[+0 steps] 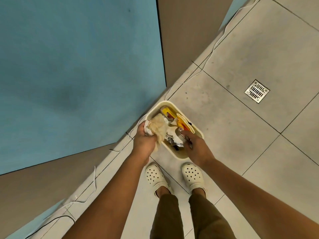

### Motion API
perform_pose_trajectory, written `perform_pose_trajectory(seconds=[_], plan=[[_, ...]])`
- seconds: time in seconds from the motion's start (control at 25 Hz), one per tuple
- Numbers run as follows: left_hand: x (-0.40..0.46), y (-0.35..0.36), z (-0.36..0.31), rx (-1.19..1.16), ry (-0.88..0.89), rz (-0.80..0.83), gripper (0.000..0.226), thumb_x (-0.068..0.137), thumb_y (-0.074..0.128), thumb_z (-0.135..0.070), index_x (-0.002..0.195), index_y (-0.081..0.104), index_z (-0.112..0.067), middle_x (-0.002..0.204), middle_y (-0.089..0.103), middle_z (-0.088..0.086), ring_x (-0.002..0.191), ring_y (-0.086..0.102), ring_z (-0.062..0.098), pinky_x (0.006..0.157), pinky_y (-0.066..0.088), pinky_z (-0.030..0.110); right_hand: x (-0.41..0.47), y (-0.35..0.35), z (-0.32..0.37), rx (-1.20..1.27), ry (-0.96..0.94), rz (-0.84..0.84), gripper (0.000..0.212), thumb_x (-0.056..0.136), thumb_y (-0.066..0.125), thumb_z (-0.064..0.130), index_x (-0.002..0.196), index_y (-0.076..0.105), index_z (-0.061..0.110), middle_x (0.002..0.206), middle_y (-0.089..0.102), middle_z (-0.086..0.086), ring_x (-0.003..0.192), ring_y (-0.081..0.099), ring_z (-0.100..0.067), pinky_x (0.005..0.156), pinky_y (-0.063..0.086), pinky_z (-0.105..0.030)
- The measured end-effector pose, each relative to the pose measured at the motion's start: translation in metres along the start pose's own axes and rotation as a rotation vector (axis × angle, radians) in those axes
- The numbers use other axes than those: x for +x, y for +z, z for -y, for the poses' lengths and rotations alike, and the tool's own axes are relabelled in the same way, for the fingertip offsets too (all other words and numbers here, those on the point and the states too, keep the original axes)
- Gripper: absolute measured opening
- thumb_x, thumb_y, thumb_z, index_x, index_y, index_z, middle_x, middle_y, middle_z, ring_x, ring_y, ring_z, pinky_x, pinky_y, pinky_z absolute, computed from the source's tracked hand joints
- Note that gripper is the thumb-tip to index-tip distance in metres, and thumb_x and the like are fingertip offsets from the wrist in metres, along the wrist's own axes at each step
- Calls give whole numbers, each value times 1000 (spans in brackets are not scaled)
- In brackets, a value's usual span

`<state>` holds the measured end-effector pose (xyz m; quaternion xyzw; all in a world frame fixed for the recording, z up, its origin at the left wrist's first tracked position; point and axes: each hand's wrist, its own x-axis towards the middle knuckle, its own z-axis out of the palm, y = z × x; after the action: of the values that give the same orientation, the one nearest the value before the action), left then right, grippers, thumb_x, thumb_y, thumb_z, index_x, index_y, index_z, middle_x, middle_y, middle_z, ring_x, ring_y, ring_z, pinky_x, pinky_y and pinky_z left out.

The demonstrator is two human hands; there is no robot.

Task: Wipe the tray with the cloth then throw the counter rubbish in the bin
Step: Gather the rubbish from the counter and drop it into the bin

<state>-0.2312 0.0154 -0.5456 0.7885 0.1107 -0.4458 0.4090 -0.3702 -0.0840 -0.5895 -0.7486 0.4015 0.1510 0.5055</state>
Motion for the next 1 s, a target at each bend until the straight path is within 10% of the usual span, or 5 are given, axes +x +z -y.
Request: perform_pose_trajectory(seconds=[0.24,0.36,0.56,0.72,1.0], plan=[[40,24,0,233,184,-95,52,88,55,-2,132,30,-17,106,52,8,80,52,13,48,44,8,33,14,-17,-260,-55,137,53,94,44,13,144,31,27,131,44,-2,119,45,-23,102,36,-29],[71,31,3,449,315,-115,39,91,52,-4,127,41,-16,128,44,11,100,52,18,69,38,7,48,24,-25,-520,-53,256,65,95,45,24,148,9,33,158,7,-2,145,8,-27,118,17,-43],[122,53,28,1199,260,331,49,100,33,-19,147,23,-17,158,8,7,143,19,28,114,24,37,69,42,-48,-605,30,387,69,97,40,33,149,-4,24,158,-9,-3,146,-5,-25,120,7,-42],[160,65,43,1582,268,404,55,100,30,-21,150,6,-17,158,-2,12,144,13,32,115,19,40,96,60,-70,-625,75,414,67,98,29,41,149,-7,17,158,-10,-5,146,-8,-24,119,2,-42],[188,73,55,1507,281,345,55,95,39,-24,146,22,-16,153,19,14,139,25,32,113,26,42,114,78,-85,-541,135,319,64,98,30,40,149,-4,19,158,-1,-2,146,2,-23,119,8,-41]])
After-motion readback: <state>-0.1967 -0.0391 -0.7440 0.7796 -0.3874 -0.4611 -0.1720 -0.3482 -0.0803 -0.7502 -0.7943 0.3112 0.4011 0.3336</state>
